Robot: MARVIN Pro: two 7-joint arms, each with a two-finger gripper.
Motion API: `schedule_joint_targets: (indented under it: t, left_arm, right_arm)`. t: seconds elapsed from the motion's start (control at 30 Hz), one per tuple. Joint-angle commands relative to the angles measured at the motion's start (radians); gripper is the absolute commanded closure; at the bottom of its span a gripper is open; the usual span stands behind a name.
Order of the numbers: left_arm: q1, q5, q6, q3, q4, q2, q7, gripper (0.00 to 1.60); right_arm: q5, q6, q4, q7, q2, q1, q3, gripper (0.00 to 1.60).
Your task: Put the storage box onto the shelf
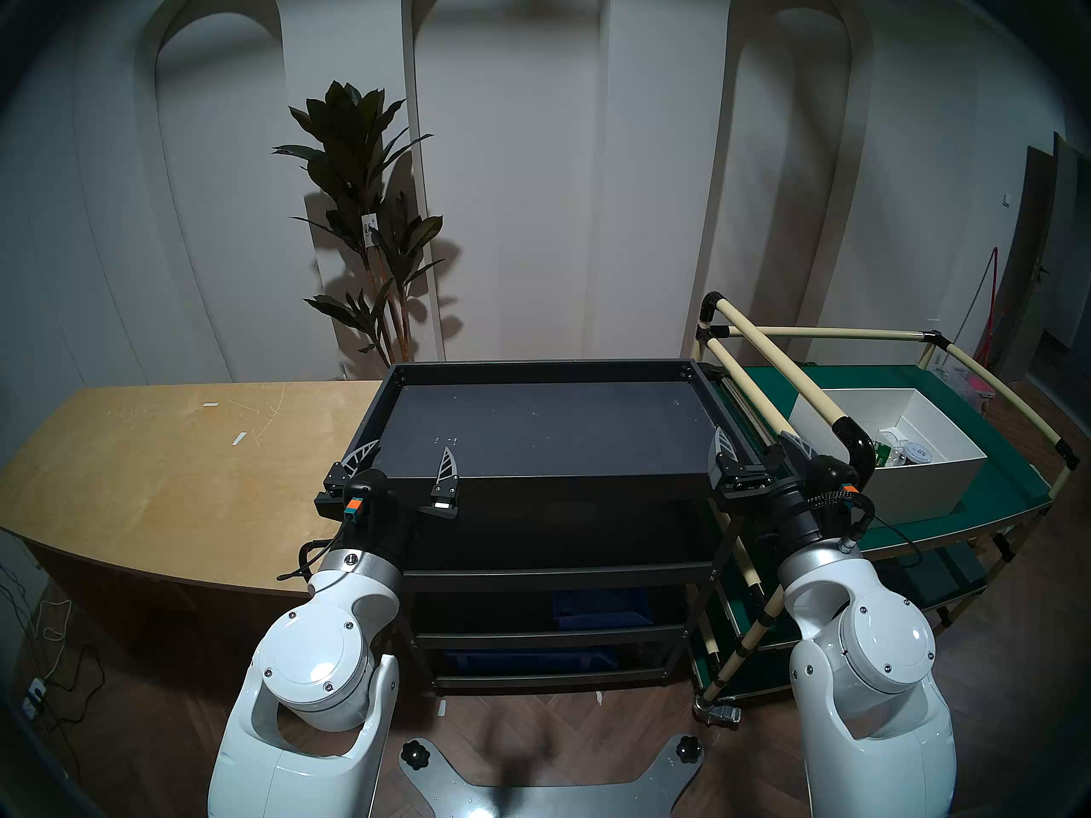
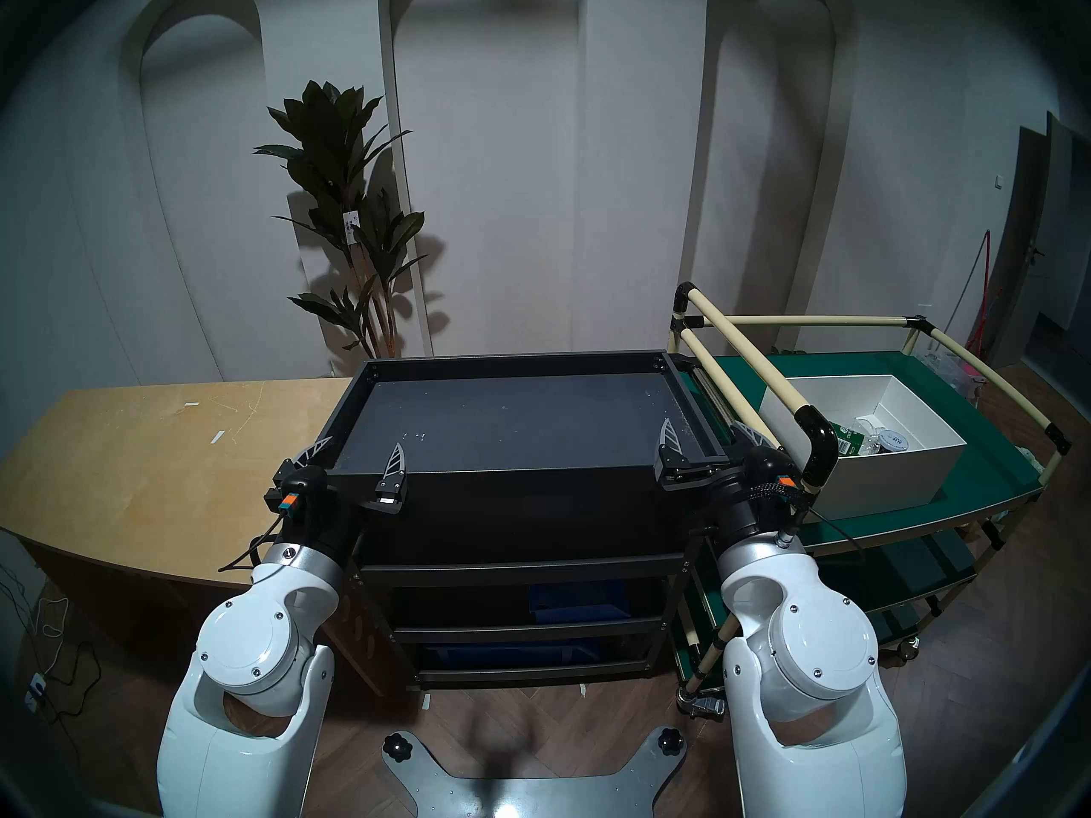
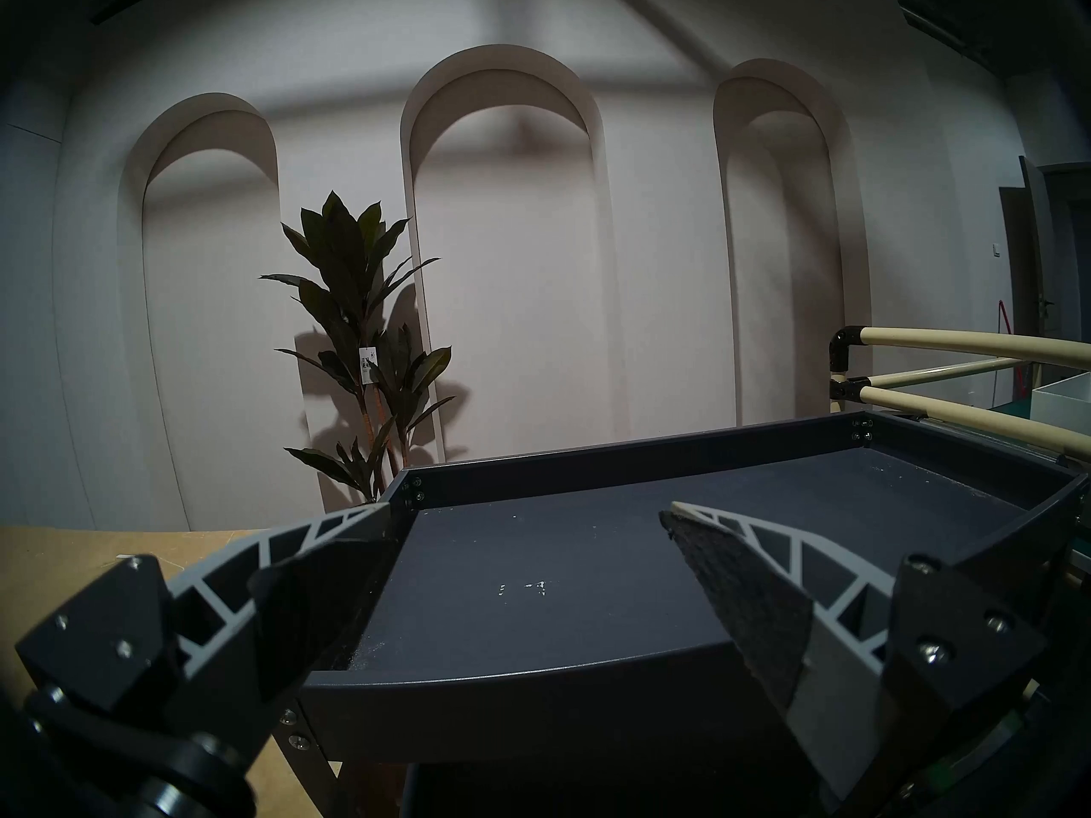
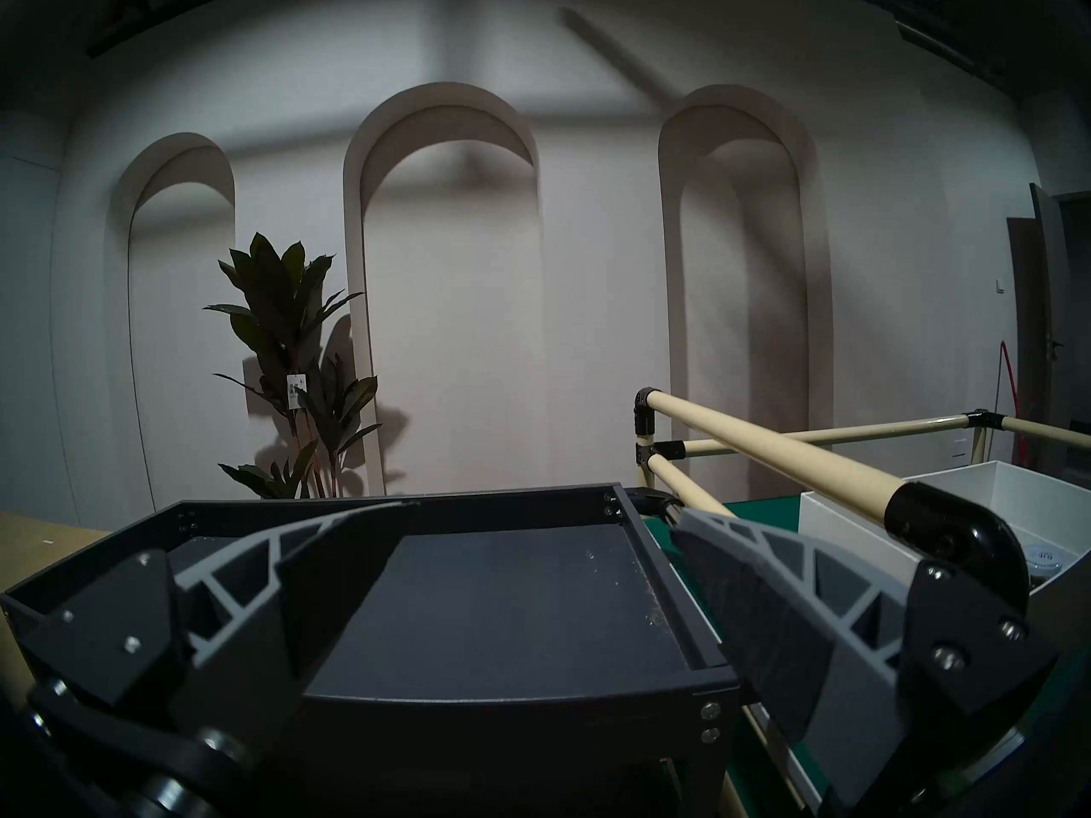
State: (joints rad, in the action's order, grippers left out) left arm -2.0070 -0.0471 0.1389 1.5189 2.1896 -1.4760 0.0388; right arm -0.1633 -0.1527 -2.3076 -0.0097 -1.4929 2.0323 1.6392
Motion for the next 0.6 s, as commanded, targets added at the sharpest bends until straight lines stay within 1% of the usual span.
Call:
schedule_joint_targets:
  t: [0.0, 0.1, 0.2, 0.4, 0.53, 0.57]
  left_arm:
    - [0.003, 0.001, -0.004, 0.0, 0.016, 0.0, 0.0, 0.0]
    - [0.003, 0.001, -0.004, -0.001, 0.016, 0.0, 0.0, 0.0]
    - [0.003, 0.001, -0.004, -0.001, 0.016, 0.0, 0.001, 0.0]
    - [0.003, 0.002, -0.004, -0.001, 0.016, 0.001, 0.001, 0.0]
    - [0.003, 0.002, -0.004, -0.001, 0.016, 0.001, 0.002, 0.0]
    - [0.003, 0.002, -0.004, -0.001, 0.015, 0.001, 0.002, 0.0]
  right_arm:
    - [-0.013, 0.021, -0.072, -0.006, 0.002, -0.053, 0.047, 0.0]
    - [-0.018, 0.017, -0.088, -0.002, 0.007, -0.056, 0.063, 0.0]
    - [-0.019, 0.0, -0.127, 0.001, 0.021, -0.053, 0.094, 0.0]
    - [-0.032, -0.016, -0.13, 0.001, 0.048, -0.06, 0.209, 0.0]
    - [-0.049, -0.029, -0.107, 0.001, 0.069, -0.088, 0.301, 0.0]
    - [-0.039, -0.023, -0.097, -0.016, 0.08, -0.099, 0.313, 0.0]
